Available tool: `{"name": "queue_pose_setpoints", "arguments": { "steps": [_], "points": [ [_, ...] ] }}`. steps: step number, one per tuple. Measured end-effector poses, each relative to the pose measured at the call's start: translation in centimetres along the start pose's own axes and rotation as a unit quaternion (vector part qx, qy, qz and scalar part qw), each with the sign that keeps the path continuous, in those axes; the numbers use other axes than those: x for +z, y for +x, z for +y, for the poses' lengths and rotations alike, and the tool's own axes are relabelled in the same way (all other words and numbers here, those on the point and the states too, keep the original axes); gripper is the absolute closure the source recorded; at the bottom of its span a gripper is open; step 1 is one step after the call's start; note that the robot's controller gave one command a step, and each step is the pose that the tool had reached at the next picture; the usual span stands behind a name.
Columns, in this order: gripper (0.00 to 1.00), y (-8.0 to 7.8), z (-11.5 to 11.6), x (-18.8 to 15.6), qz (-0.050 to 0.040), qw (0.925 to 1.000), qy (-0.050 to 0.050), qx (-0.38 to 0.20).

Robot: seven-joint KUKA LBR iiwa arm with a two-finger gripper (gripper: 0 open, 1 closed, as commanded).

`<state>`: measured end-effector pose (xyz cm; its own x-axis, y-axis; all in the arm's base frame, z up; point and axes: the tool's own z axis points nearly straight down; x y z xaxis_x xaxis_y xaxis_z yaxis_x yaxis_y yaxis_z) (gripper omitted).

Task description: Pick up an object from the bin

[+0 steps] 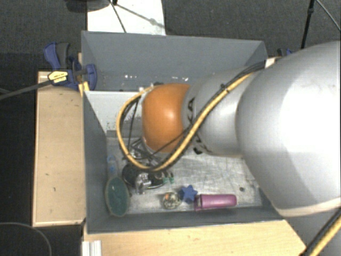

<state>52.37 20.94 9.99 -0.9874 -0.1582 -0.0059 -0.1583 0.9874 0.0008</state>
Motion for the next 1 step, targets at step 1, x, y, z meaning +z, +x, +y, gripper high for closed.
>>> {"name": "queue_pose_setpoints", "arguments": {
  "steps": [1],
  "points": [
    [1.00, 1.12, 0.25, -13.47, -0.0016, 0.9996, 0.000, -0.027]
  ]
}}
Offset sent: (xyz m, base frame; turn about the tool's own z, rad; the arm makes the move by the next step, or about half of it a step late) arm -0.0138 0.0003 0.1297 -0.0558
